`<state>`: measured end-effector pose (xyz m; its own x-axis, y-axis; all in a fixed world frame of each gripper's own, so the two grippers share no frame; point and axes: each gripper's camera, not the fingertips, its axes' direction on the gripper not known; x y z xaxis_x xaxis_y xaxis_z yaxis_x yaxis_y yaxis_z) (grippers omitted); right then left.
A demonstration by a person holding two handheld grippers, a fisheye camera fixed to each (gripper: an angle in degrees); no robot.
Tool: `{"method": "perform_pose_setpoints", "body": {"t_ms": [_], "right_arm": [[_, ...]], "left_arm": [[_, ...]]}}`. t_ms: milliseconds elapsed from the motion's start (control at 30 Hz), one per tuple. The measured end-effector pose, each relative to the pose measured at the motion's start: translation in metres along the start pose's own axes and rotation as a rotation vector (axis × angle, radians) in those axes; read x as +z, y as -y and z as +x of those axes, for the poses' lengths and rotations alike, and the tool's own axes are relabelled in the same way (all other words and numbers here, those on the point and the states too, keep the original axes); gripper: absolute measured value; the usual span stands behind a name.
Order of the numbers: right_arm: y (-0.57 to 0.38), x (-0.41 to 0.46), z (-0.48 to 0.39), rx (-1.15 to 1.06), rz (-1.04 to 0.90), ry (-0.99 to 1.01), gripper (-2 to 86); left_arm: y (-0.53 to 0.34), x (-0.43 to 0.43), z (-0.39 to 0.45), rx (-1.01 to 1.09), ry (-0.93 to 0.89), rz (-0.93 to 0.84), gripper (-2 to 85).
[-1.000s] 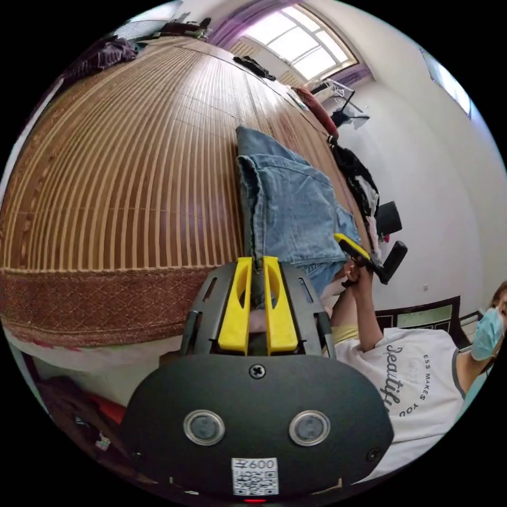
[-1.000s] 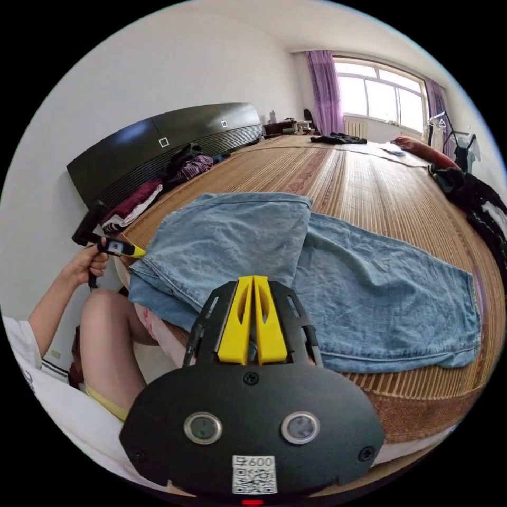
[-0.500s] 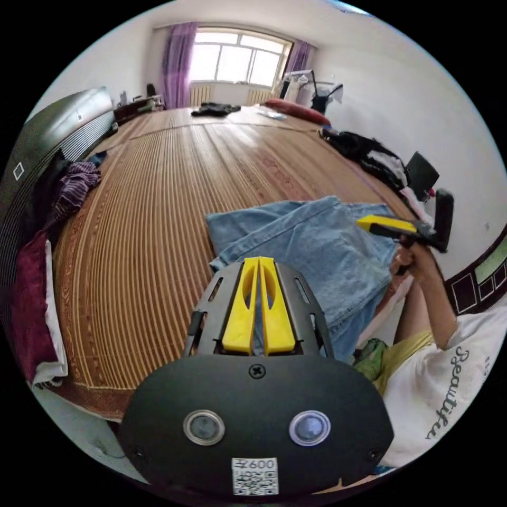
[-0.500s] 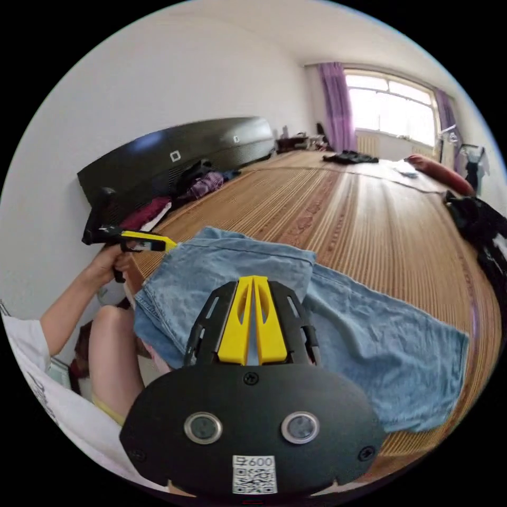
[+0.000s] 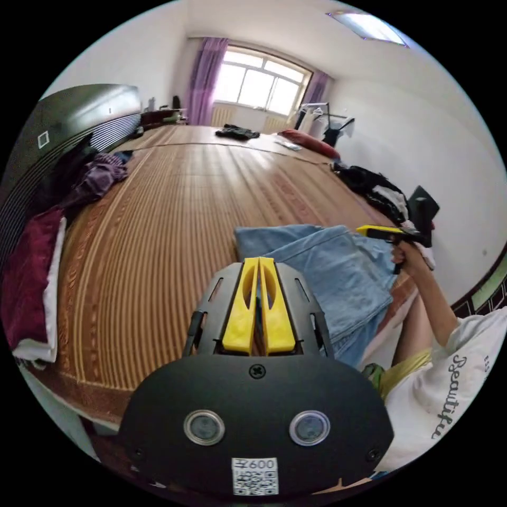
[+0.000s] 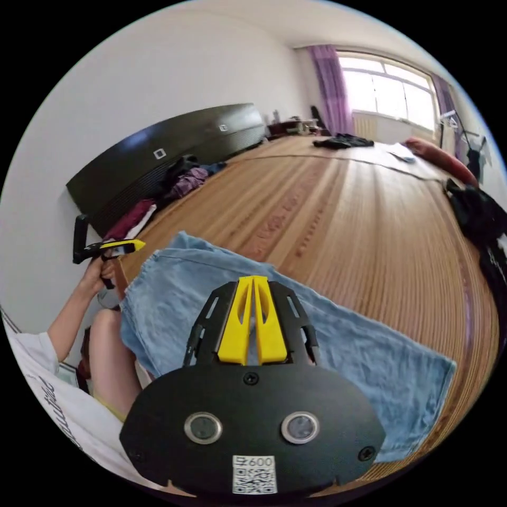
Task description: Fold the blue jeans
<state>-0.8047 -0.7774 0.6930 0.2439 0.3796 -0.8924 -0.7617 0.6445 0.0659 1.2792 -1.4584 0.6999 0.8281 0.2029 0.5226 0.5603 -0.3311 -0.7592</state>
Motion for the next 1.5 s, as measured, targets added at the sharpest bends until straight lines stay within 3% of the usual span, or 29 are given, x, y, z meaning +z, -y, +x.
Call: {"method": "perform_pose_setpoints", "body": {"t_ms": [67,133,233,333,400,567,667,733,867,967,1100,1267,1500], "right_arm": [[0.019,0.036,-0.017,-0.043,-0.095,0.025,-0.9],[0.019,0.060,-0.010,-0.050,-0.199,0.011,-0.9],[0.001,0.048,0.025,0.064,-0.151,0.046,-0.9],[-0.023,0.015,0.041,0.172,-0.119,-0.142,-0.9],[-0.035,-0.009,0.027,0.166,-0.076,-0.230,-0.9],[-0.071,-0.042,-0.089,-0.031,0.054,-0.036,-0.9],[-0.089,-0.037,-0.150,-0.126,0.081,-0.004,-0.9],[-0.096,-0.034,-0.178,-0.192,0.109,-0.017,-0.9],[-0.104,-0.010,-0.215,-0.253,0.061,-0.050,-0.9],[-0.112,0.009,-0.219,-0.233,-0.018,-0.051,-0.9],[-0.117,0.000,-0.210,-0.139,0.015,0.010,-0.8],[-0.126,-0.019,-0.217,-0.143,0.009,-0.072,-0.8],[-0.133,-0.047,-0.204,-0.080,-0.040,-0.145,-0.9]], "left_arm": [[0.002,0.048,0.011,0.062,0.071,-0.182,0.7],[-0.014,0.075,0.010,0.124,0.143,-0.237,0.7],[-0.042,0.069,-0.011,0.089,0.100,-0.157,0.7],[-0.063,0.055,-0.022,0.050,0.153,-0.140,0.6],[-0.077,0.033,-0.019,0.010,0.201,-0.067,0.6],[-0.153,-0.039,0.026,-0.071,0.241,0.368,0.4],[-0.192,-0.041,0.050,-0.013,0.184,0.436,0.3],[-0.207,-0.023,0.064,0.079,0.145,0.372,0.3],[-0.232,0.042,0.090,0.209,0.250,0.140,0.5],[-0.263,0.077,0.079,0.114,0.373,0.132,0.9],[-0.285,0.083,0.055,0.077,0.335,0.161,0.8],[-0.299,0.089,0.008,0.027,0.236,0.123,0.3],[-0.327,0.104,-0.006,0.062,0.345,0.150,0.3]]}}
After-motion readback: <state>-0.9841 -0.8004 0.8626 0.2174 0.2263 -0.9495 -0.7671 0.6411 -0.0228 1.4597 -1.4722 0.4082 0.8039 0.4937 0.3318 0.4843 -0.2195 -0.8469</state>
